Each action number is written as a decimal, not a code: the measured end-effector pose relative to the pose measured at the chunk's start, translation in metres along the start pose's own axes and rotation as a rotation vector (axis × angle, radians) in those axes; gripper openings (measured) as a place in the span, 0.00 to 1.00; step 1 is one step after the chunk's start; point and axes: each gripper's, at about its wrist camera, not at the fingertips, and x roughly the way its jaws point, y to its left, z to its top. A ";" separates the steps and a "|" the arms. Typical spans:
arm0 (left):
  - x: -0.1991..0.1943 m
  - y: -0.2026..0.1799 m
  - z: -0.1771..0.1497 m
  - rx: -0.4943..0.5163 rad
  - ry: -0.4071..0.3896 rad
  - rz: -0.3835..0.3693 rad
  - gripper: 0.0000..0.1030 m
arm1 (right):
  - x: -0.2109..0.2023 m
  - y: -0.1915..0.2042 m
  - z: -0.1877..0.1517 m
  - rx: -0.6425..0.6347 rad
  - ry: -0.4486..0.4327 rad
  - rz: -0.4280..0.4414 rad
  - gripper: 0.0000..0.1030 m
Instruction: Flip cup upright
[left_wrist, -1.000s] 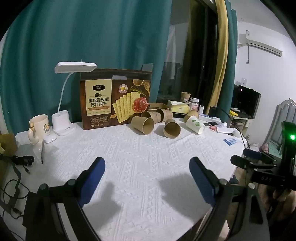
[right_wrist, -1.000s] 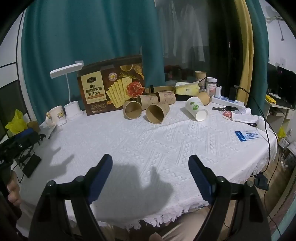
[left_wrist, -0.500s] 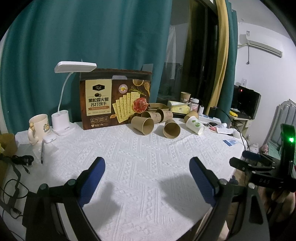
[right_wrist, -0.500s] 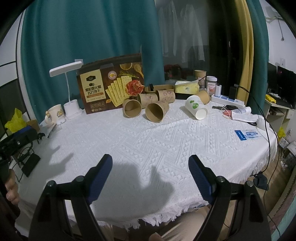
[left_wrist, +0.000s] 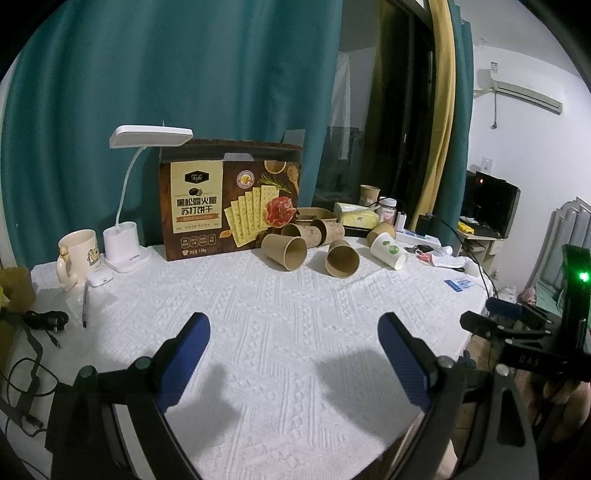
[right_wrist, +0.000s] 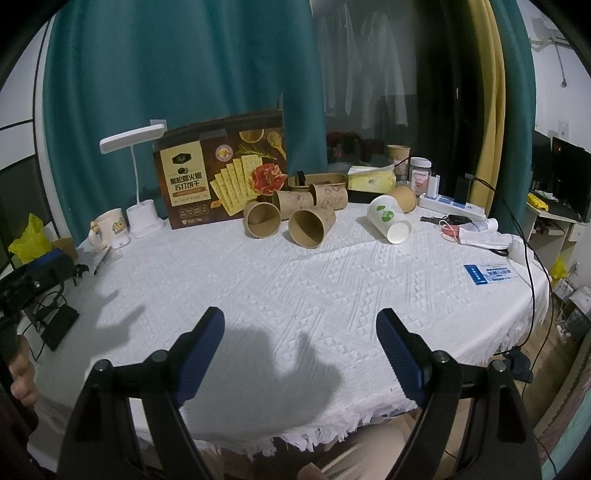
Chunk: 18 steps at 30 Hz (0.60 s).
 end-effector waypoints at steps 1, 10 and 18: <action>0.000 0.000 0.000 0.000 0.000 -0.001 0.90 | 0.000 0.000 0.000 -0.001 -0.001 0.000 0.80; -0.001 -0.001 0.000 0.001 -0.002 -0.002 0.90 | 0.000 -0.001 0.001 0.001 -0.004 0.001 0.80; -0.003 -0.001 0.001 0.002 -0.005 -0.001 0.90 | 0.000 -0.002 0.001 0.000 -0.004 0.002 0.80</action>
